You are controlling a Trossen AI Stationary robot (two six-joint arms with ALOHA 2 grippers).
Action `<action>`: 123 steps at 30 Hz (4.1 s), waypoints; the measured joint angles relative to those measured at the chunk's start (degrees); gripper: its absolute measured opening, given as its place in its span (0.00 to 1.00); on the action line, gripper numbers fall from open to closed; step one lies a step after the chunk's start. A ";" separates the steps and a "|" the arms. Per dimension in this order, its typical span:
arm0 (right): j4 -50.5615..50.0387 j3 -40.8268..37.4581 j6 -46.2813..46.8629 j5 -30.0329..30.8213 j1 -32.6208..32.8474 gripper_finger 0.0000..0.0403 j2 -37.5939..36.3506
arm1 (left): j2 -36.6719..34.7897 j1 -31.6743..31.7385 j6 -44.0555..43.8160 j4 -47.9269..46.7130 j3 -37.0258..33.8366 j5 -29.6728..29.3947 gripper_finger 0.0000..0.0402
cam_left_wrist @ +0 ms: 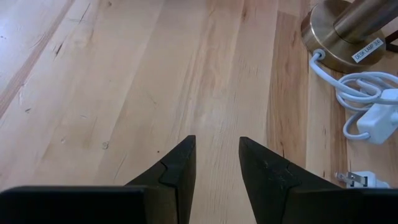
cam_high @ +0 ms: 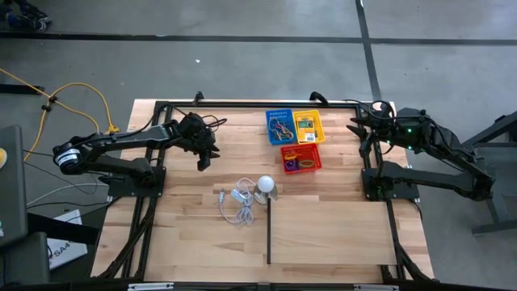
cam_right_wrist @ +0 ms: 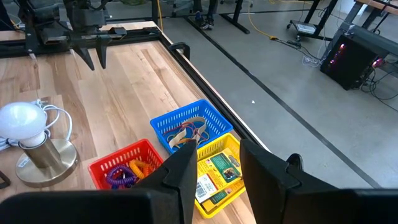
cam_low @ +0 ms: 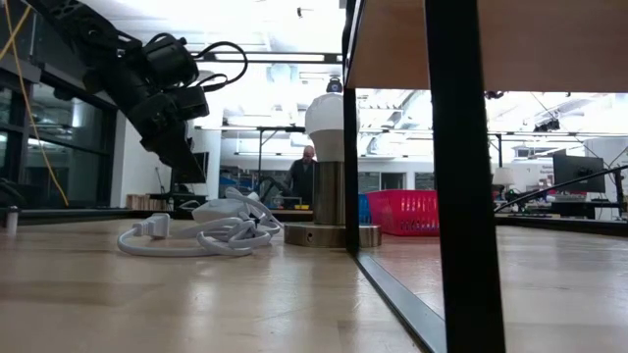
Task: Pick & Place Office Desk Supplies
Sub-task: Put the blue bin with the rubber bands on the shelf
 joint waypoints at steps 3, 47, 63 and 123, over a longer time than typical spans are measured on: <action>0.01 0.00 1.39 0.00 0.00 0.27 0.00 | 0.00 0.00 0.00 0.00 0.00 -0.02 0.29; 24.06 16.35 -14.80 -5.71 3.84 0.27 43.09 | 0.02 0.00 0.02 0.37 0.04 -0.02 0.29; 10.68 31.76 -20.51 -11.53 3.18 0.27 63.40 | 0.02 0.00 0.00 0.37 0.04 -0.02 0.29; -8.53 44.76 -19.12 -11.77 -1.23 0.27 83.95 | 0.02 -0.01 0.00 0.59 0.02 -0.02 0.29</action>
